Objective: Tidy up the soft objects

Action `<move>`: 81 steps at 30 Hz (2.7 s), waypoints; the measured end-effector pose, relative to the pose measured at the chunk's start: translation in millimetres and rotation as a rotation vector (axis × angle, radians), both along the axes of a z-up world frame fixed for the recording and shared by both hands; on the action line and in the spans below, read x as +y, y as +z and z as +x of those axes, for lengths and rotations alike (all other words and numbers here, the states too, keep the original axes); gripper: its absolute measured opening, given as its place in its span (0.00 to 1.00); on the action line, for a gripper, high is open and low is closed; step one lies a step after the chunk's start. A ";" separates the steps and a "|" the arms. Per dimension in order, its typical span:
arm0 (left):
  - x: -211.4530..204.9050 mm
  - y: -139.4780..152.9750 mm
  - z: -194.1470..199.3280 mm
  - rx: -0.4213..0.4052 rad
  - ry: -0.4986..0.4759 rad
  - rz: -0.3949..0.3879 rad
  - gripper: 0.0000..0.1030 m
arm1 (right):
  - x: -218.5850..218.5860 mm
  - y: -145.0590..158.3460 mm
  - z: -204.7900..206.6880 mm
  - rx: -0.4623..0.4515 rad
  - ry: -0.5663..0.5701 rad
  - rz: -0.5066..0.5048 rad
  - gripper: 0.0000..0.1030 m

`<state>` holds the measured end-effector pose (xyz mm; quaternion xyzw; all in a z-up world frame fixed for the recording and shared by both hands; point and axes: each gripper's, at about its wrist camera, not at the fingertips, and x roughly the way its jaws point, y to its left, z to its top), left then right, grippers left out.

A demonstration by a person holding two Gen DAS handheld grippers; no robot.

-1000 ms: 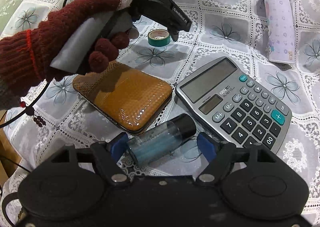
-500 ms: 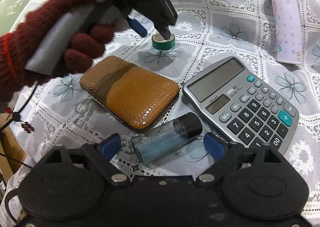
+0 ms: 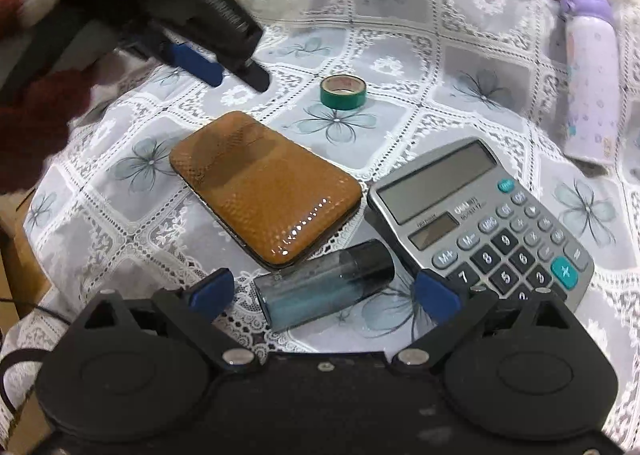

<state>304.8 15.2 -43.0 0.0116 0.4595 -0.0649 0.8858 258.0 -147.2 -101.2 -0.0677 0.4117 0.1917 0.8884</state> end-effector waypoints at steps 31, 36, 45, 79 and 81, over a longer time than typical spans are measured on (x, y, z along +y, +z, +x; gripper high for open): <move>-9.4 14.8 -151.6 -0.026 -0.069 0.048 0.43 | -36.4 49.4 -67.6 -0.026 -0.274 0.098 0.71; -9.5 19.6 -181.1 -0.022 -0.090 0.016 0.43 | -39.4 65.5 -107.0 -0.055 -0.315 0.114 0.71; -3.8 21.9 -221.4 -0.012 -0.072 -0.033 0.43 | -36.5 80.8 -174.0 -0.067 -0.345 0.138 0.71; -35.4 -3.5 34.7 -0.064 -0.104 0.058 0.62 | -27.0 47.4 -36.6 -0.007 -0.278 0.121 0.71; -41.5 -13.3 50.7 -0.049 -0.115 0.072 0.62 | -26.2 42.2 -26.9 0.001 -0.271 0.117 0.71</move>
